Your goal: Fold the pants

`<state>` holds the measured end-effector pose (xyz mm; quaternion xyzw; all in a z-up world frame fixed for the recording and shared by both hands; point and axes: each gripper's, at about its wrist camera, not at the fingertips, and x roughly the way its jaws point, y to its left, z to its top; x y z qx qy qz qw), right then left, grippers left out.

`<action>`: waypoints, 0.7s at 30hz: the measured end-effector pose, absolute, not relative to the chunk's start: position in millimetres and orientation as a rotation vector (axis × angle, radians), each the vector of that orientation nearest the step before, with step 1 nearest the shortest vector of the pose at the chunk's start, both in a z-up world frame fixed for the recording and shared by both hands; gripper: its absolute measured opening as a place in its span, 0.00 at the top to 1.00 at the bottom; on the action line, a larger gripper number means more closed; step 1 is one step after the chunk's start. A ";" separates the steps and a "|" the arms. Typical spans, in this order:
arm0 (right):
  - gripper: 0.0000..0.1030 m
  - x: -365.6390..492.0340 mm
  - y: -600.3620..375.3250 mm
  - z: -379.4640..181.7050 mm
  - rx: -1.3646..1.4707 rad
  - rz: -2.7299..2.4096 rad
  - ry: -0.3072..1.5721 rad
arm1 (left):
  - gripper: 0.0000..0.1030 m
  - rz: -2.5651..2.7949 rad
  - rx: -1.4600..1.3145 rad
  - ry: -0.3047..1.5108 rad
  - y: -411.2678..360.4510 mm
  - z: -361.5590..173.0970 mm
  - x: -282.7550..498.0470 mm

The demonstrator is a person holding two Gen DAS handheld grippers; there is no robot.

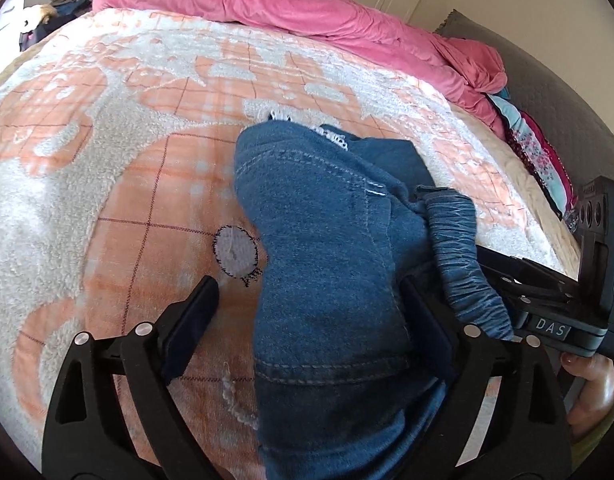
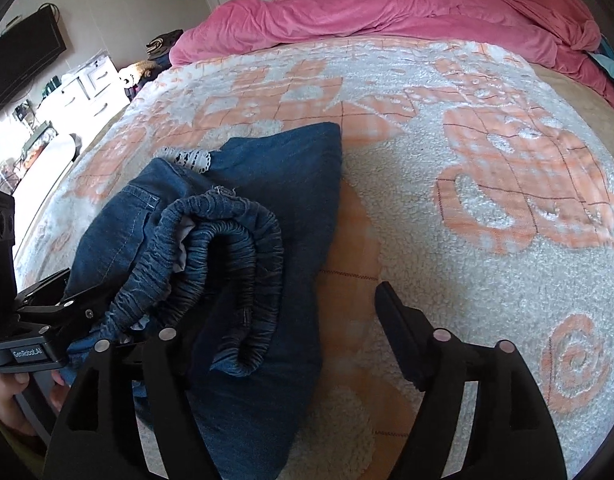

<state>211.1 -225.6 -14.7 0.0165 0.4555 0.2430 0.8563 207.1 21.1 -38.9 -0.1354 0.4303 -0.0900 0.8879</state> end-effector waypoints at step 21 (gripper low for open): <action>0.05 136.0 -266.5 54.0 0.093 0.520 0.646 | 0.09 -0.151 -0.199 0.665 15.7 37.5 134.3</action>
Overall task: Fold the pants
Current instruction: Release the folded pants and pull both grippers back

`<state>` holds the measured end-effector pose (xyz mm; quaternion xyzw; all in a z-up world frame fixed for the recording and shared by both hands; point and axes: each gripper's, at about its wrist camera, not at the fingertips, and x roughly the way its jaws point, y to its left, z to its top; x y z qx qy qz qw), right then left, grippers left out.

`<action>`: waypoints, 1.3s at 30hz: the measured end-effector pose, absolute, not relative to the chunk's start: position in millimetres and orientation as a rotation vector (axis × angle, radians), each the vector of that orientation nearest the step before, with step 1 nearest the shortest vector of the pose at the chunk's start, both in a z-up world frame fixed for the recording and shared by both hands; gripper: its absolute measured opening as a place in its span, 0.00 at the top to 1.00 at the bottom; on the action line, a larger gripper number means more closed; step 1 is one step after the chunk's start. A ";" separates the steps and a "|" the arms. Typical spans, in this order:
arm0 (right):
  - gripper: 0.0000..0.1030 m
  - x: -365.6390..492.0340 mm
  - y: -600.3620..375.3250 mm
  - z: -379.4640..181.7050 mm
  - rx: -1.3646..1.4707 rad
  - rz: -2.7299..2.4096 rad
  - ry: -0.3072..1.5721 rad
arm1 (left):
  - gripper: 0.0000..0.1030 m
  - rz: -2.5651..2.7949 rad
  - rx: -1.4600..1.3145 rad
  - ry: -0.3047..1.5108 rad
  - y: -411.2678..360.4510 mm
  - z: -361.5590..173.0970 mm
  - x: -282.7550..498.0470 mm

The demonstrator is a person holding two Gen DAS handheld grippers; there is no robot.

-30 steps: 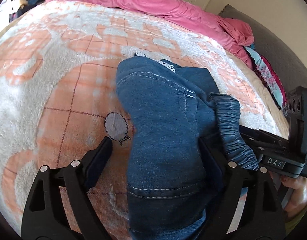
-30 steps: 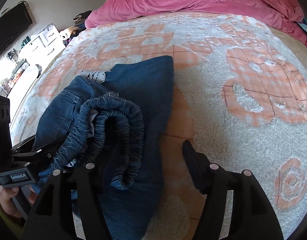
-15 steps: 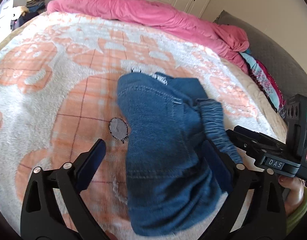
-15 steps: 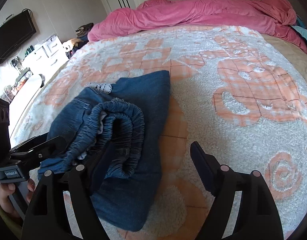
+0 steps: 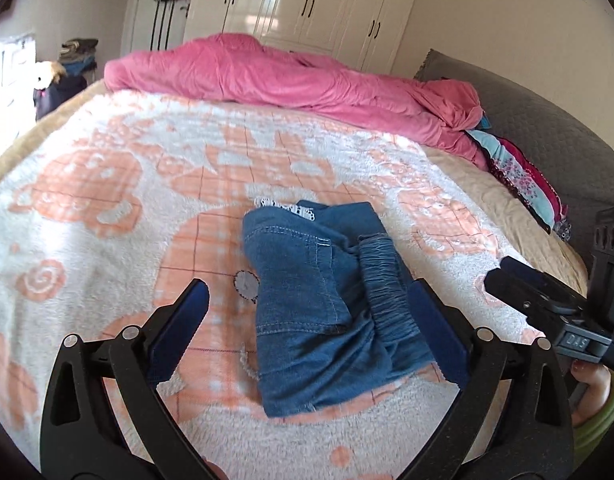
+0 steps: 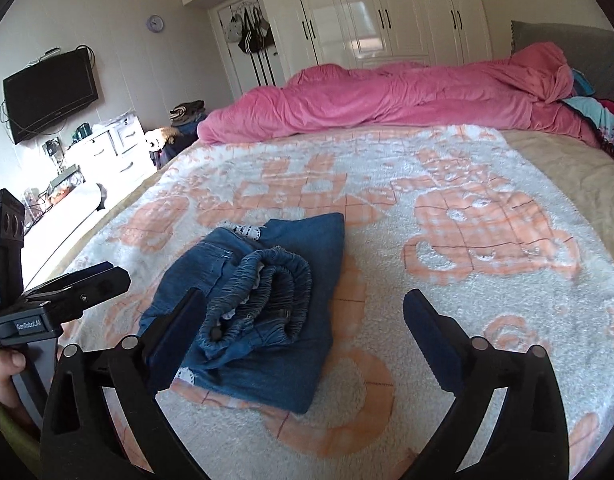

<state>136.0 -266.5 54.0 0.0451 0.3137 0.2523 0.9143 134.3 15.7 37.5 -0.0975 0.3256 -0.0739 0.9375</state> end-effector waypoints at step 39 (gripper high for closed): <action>0.04 28.8 -272.1 12.7 -0.052 0.474 0.742 | 0.09 -0.088 -0.205 0.841 10.7 -24.9 33.8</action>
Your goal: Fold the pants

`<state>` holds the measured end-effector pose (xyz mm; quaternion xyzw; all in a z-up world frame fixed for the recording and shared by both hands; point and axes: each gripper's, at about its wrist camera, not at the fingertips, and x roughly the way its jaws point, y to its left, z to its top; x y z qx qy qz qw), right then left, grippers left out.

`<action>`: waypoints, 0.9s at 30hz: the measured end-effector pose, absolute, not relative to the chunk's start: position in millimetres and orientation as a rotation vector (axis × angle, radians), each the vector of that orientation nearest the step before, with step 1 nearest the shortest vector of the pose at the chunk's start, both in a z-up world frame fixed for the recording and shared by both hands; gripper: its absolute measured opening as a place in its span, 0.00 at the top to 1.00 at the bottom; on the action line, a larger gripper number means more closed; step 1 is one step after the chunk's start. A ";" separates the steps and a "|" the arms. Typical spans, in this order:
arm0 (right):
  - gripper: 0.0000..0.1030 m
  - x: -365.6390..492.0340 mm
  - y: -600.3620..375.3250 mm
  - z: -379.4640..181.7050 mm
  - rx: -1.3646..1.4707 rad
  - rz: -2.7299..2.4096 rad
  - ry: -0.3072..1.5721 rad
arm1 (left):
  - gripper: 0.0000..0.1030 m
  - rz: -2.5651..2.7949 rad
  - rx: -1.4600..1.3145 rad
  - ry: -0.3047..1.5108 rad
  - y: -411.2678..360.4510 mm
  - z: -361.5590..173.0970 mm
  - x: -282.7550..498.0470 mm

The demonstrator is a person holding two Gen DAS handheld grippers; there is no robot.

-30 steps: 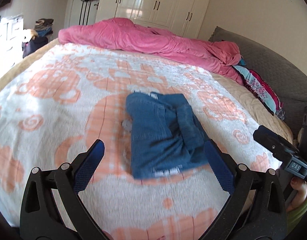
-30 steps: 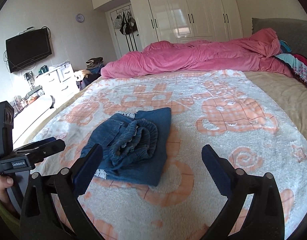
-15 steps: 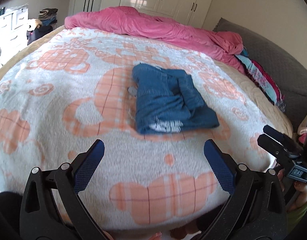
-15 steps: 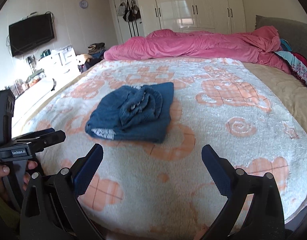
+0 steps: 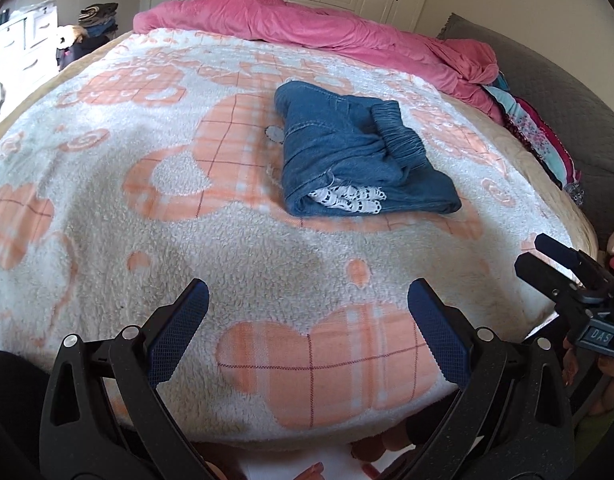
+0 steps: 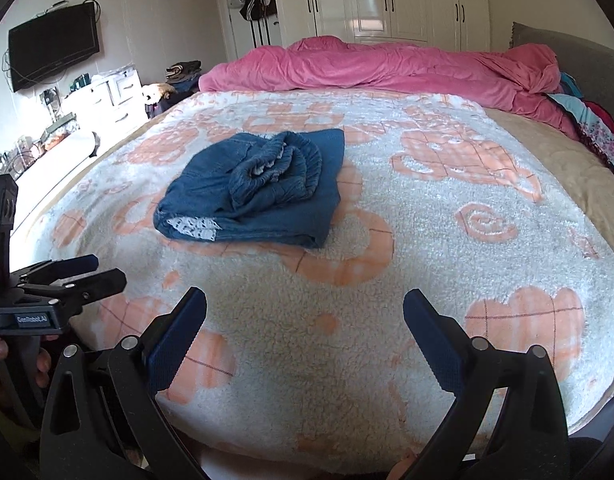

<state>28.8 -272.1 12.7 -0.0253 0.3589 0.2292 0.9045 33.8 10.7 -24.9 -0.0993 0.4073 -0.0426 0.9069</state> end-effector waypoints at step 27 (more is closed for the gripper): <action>0.04 32.9 -267.7 7.7 -0.057 0.471 0.751 | 0.09 -0.075 -0.220 0.832 15.3 -26.2 35.0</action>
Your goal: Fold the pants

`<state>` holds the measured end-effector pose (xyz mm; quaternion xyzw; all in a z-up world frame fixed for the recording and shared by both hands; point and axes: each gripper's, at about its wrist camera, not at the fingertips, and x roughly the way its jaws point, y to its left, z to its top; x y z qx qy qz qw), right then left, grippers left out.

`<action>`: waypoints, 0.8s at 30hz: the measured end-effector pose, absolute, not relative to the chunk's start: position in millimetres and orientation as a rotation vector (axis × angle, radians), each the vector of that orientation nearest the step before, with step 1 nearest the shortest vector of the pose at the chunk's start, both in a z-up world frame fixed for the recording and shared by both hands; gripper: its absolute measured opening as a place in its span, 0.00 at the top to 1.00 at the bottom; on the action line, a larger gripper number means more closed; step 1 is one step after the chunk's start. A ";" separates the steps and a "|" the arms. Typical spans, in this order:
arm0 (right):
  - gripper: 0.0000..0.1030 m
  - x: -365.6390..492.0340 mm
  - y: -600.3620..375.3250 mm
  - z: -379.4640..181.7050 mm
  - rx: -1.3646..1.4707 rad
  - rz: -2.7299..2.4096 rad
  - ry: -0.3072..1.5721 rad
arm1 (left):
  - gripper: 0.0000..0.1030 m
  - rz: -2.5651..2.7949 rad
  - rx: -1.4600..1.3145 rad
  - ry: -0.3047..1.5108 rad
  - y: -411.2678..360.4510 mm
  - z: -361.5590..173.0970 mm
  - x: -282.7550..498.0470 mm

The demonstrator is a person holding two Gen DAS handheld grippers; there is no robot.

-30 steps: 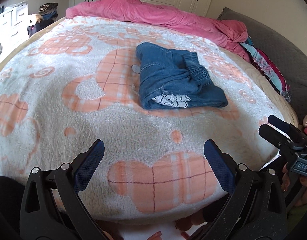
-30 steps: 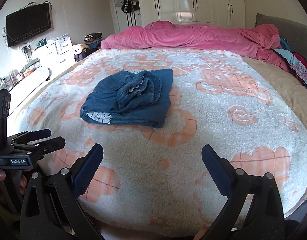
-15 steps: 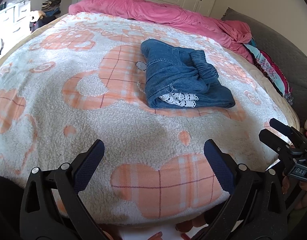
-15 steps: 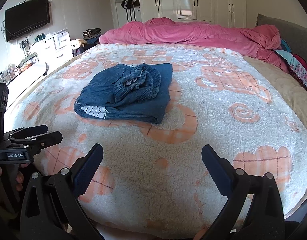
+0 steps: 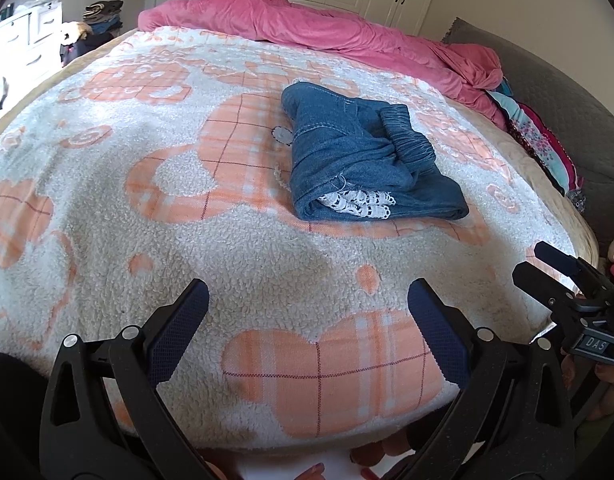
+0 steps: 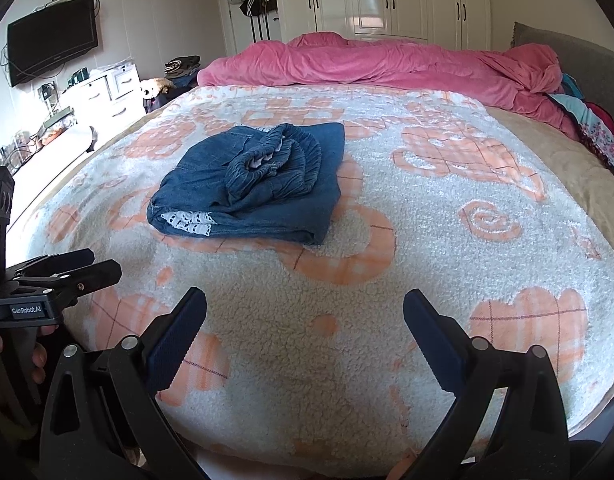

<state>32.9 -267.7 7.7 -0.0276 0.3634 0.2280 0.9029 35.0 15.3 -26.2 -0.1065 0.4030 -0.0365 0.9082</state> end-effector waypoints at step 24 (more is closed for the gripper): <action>0.04 33.8 -268.4 5.4 -0.058 0.463 0.762 | 0.09 -0.061 -0.221 0.829 17.6 -23.1 34.4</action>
